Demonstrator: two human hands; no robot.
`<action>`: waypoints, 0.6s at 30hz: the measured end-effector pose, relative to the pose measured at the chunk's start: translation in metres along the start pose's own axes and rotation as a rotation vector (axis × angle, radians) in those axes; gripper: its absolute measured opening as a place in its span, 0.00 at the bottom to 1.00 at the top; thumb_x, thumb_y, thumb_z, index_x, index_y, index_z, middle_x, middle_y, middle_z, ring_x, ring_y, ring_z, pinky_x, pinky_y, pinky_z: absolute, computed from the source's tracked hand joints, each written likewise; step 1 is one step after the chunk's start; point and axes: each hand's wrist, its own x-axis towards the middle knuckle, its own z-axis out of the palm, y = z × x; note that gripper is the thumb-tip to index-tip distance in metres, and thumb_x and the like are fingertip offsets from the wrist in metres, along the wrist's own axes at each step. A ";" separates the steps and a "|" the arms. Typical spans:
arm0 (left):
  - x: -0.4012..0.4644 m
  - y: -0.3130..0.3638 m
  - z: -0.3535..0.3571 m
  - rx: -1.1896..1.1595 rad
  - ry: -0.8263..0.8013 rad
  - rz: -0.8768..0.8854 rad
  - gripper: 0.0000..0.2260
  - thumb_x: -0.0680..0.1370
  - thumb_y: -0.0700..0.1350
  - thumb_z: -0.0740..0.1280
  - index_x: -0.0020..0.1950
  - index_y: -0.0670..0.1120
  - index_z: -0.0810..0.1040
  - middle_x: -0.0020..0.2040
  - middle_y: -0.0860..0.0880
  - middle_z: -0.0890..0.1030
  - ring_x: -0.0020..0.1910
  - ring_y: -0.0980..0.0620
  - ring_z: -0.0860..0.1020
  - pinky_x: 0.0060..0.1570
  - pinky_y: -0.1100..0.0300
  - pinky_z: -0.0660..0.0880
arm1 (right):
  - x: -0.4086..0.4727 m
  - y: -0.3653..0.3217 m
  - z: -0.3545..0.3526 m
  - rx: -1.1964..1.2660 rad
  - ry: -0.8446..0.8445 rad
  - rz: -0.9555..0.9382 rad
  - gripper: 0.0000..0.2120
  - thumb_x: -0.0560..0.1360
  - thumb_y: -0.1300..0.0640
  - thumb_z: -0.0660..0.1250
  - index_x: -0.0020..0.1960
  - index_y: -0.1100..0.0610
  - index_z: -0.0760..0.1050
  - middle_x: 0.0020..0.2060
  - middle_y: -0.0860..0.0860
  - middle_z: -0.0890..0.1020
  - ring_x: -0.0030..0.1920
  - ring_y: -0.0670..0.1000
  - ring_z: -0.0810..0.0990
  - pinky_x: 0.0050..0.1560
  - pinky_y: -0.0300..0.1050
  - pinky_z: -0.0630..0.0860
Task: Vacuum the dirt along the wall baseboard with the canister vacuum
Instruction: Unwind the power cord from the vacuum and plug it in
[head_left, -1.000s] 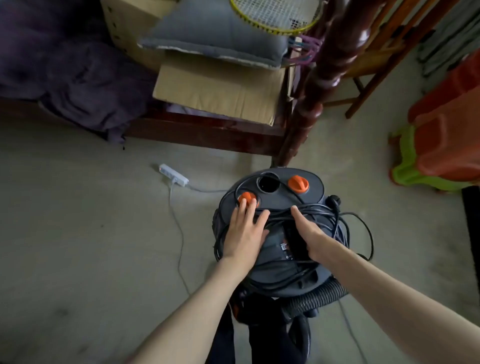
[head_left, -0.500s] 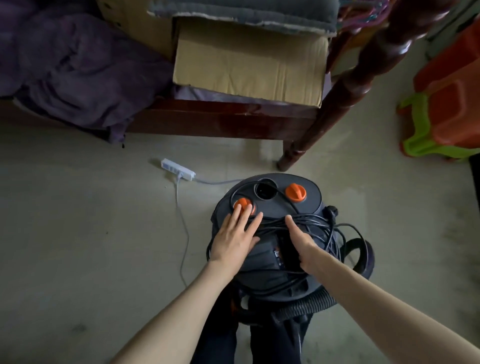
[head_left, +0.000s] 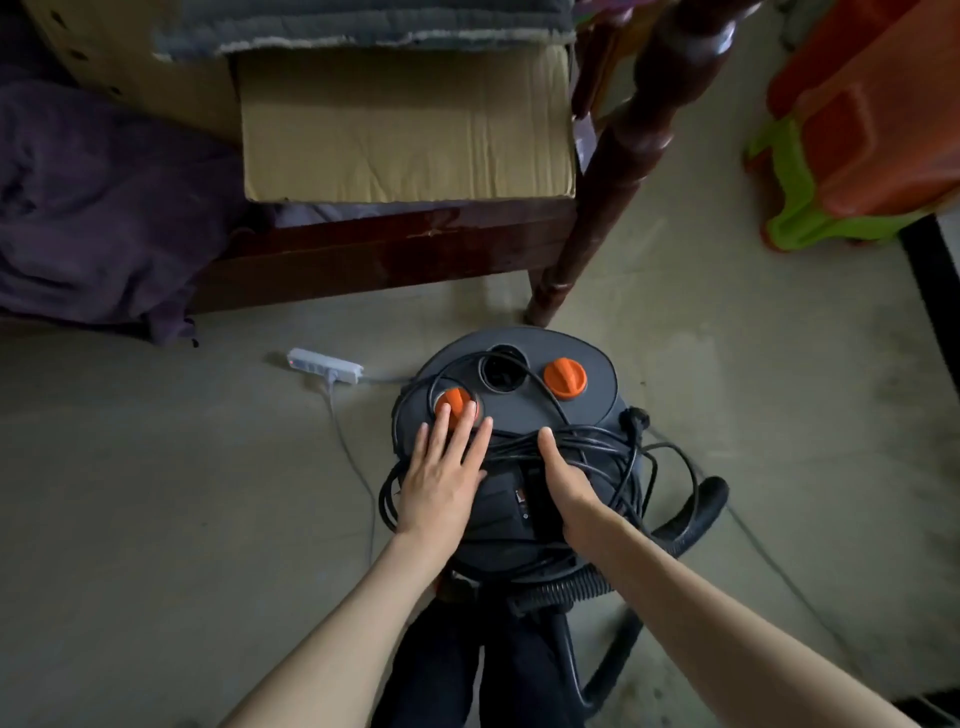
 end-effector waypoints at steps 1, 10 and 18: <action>0.005 -0.002 0.001 0.000 -0.004 -0.001 0.31 0.70 0.47 0.75 0.71 0.44 0.70 0.73 0.43 0.67 0.71 0.38 0.65 0.67 0.43 0.65 | 0.002 -0.004 0.001 0.015 -0.007 -0.018 0.41 0.74 0.30 0.59 0.71 0.62 0.69 0.66 0.58 0.76 0.64 0.59 0.76 0.68 0.55 0.71; 0.039 -0.039 -0.006 0.001 -0.046 0.164 0.30 0.74 0.47 0.72 0.73 0.44 0.66 0.74 0.41 0.63 0.72 0.36 0.62 0.70 0.45 0.62 | 0.010 -0.023 0.027 0.156 0.079 -0.070 0.39 0.71 0.28 0.61 0.67 0.60 0.75 0.60 0.55 0.81 0.58 0.56 0.79 0.66 0.53 0.72; 0.042 -0.073 -0.011 0.036 -0.086 0.366 0.29 0.68 0.47 0.77 0.68 0.43 0.74 0.69 0.41 0.72 0.67 0.36 0.70 0.63 0.46 0.72 | -0.001 0.000 0.061 0.411 0.179 -0.057 0.35 0.72 0.32 0.64 0.65 0.59 0.77 0.58 0.54 0.82 0.56 0.55 0.81 0.66 0.54 0.73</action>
